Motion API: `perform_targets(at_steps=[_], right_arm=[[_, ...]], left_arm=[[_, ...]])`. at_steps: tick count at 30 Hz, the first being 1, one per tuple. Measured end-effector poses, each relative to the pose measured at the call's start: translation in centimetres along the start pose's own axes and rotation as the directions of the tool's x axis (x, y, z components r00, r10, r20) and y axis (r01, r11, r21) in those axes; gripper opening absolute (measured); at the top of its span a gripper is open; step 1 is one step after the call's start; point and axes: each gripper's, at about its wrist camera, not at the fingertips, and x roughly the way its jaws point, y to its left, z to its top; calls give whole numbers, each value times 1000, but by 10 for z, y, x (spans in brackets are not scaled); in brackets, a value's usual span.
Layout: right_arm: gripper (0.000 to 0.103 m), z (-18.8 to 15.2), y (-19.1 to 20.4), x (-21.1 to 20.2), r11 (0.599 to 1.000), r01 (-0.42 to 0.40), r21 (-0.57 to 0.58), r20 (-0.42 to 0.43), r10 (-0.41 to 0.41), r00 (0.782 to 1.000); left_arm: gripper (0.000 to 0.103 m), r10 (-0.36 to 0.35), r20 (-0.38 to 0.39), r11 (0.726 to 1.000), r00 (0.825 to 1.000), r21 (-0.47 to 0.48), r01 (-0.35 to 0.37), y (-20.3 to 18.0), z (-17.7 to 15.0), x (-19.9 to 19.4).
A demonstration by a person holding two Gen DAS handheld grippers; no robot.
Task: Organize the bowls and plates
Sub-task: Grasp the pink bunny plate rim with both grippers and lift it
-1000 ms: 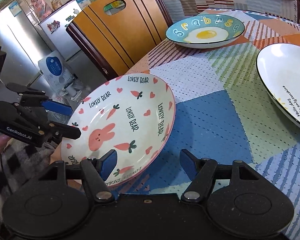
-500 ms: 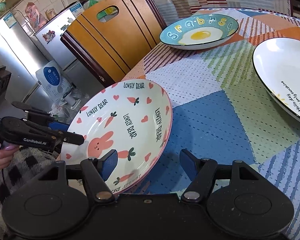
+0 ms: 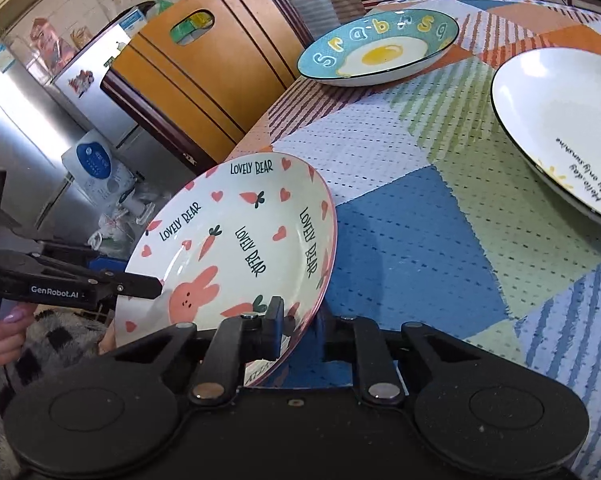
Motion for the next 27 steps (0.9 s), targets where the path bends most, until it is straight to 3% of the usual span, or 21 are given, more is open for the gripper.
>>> perform_targets(at_steps=[11, 27], right_arm=[[21, 2, -7, -24, 1000, -10, -1, -6, 10, 1000], [21, 17, -22, -91, 998, 64, -22, 121, -61, 991]], left_arm=[[31, -10, -5, 1000, 1000, 22, 10, -21, 14, -7], [31, -64, 72, 995, 995, 83, 58, -69, 65, -38]])
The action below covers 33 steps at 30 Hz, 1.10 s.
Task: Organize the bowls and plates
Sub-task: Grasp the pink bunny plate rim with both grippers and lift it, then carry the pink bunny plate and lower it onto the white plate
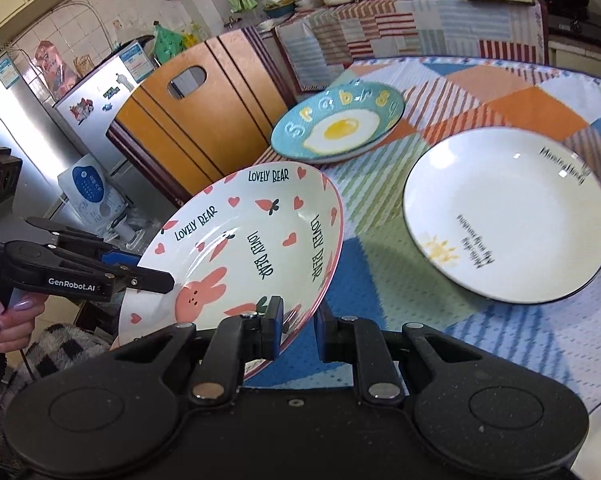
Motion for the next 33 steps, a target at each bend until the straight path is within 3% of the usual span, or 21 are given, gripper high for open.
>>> perform_targets(at_steps=[8, 15, 33], right_arm=[[21, 23, -23, -36, 998, 60, 2, 74, -60, 995], [21, 39, -56, -53, 994, 104, 27, 117, -107, 987], [21, 43, -142, -33, 975, 186, 121, 49, -193, 980]], left_arm=[[32, -19, 48, 999, 999, 45, 17, -36, 39, -8], [32, -79, 32, 996, 996, 35, 78, -58, 75, 16], [32, -109, -43, 989, 993, 95, 113, -103, 125, 101]])
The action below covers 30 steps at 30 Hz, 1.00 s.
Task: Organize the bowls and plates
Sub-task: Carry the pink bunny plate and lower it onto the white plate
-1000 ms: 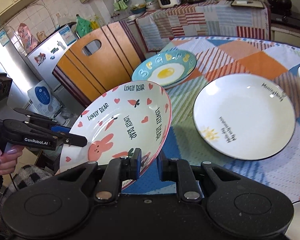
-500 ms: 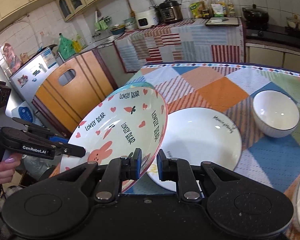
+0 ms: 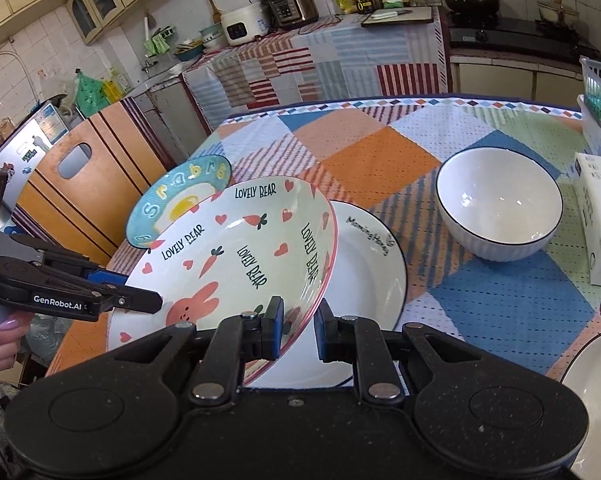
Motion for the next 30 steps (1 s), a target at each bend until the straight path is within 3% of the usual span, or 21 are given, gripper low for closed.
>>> perform_targets(at_steps=[19, 30], right_arm=[[21, 5, -16, 22, 997, 64, 33, -83, -62, 995], [29, 9, -10, 32, 991, 131, -34, -120, -135, 984]], left_arm=[[32, -14, -82, 999, 997, -32, 11, -1, 11, 38], [32, 8, -99, 1000, 995, -12, -9, -8, 14, 44]])
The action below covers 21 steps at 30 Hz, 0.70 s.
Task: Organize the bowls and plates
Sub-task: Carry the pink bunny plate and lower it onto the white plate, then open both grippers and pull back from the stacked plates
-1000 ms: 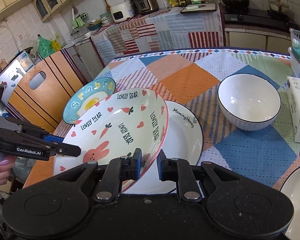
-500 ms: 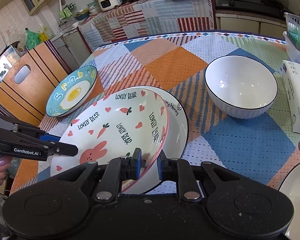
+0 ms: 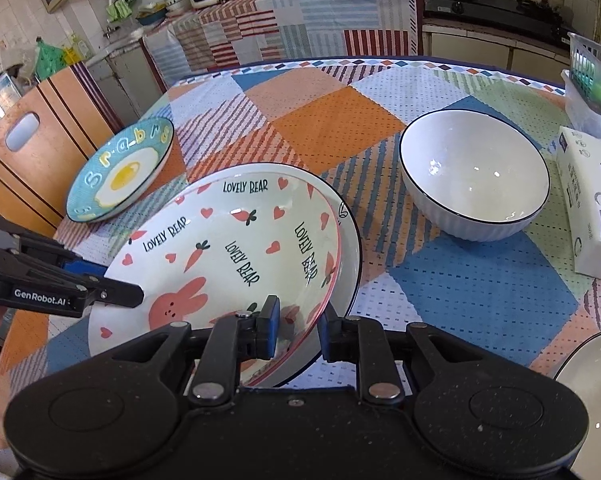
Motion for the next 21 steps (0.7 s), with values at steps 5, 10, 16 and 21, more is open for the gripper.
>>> perform_targets(at_steps=[5, 10, 16, 21], right_arm=[[39, -2, 17, 1, 995, 71, -74, -5, -71, 997], [42, -1, 25, 2, 989, 131, -69, -14, -132, 991], [44, 2, 36, 9, 968, 233, -96, -33, -237, 971], [44, 3, 35, 8, 964, 257, -67, -25, -259, 965]], left_arm=[[32, 17, -6, 1000, 1000, 0, -17, 0, 1, 1], [32, 30, -10, 1000, 999, 0, -30, -1, 2, 2], [31, 47, -12, 999, 999, 4, -47, -6, 1, 2], [31, 51, 4, 998, 999, 21, -51, -8, 0, -9]])
